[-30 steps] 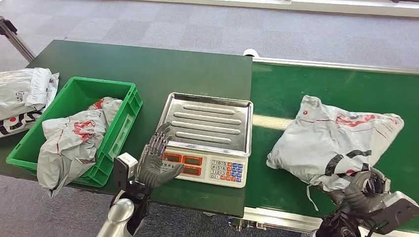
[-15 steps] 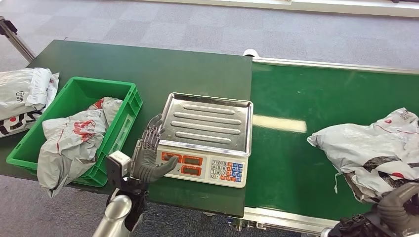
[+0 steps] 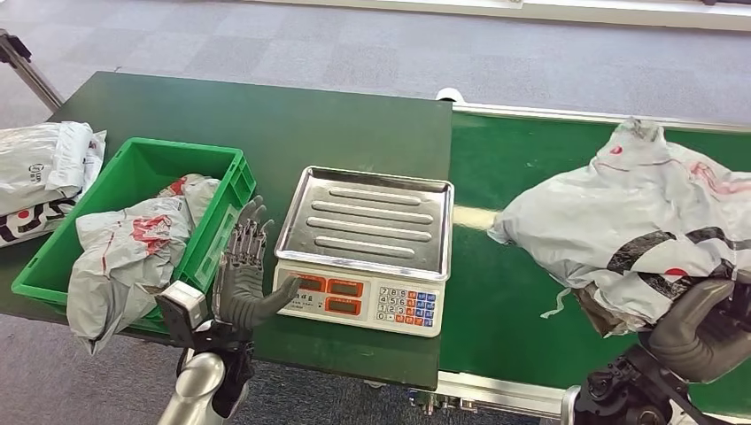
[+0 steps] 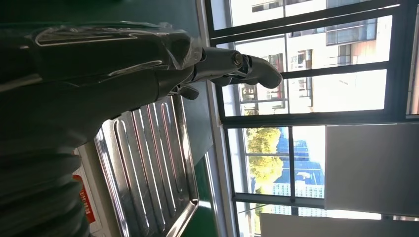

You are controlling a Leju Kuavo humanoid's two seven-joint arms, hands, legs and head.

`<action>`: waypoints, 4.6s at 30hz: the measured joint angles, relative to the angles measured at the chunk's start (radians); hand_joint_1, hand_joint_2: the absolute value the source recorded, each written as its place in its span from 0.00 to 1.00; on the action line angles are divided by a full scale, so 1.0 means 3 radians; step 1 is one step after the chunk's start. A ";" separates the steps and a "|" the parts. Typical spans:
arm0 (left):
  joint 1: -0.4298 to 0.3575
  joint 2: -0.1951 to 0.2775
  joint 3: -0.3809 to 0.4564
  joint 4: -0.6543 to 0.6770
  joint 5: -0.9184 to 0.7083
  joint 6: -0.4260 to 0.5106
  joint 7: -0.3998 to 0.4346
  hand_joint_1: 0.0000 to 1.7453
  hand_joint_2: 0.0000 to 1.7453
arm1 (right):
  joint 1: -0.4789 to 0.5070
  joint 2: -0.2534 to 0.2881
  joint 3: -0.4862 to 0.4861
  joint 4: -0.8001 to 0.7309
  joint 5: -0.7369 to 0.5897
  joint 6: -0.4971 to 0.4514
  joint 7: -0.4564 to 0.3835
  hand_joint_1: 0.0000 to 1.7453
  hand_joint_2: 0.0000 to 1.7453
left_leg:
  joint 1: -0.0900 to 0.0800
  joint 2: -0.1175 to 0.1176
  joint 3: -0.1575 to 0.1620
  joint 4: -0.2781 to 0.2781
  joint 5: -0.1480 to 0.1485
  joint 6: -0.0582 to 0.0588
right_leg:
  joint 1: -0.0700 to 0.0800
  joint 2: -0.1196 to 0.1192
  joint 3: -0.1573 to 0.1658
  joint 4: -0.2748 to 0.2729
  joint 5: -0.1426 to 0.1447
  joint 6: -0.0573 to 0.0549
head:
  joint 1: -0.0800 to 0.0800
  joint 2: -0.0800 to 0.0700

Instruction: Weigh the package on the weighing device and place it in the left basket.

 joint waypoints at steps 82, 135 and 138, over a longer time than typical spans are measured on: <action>-0.0118 0.0001 -0.0055 0.0019 0.0070 0.0153 -0.0016 0.00 1.00 | -0.0449 -0.0093 0.1226 0.2138 -0.0067 0.0318 0.0905 0.00 1.00 | 0.0001 0.0004 0.0003 0.0000 0.0001 -0.0001 | 0.0001 0.0005 0.0000 0.0000 0.0001 0.0000 | 0.0000 0.0000; -0.0075 -0.0052 -0.0036 0.0021 -0.0086 -0.0018 0.0036 0.00 1.00 | -0.0584 -0.0375 0.2064 0.2673 0.0760 0.1914 0.0853 0.00 1.00 | 0.0001 0.0003 0.0008 0.0000 0.0000 -0.0001 | 0.0001 0.0006 0.0006 0.0000 0.0001 0.0000 | 0.0000 0.0000; -0.0080 -0.0052 -0.0036 0.0032 -0.0086 -0.0018 0.0036 0.00 1.00 | -0.0588 -0.0376 0.2079 0.2674 0.0786 0.1944 0.0852 0.00 1.00 | 0.0001 0.0003 0.0008 0.0000 0.0000 -0.0001 | 0.0001 0.0006 0.0006 0.0000 0.0001 0.0000 | 0.0001 0.0000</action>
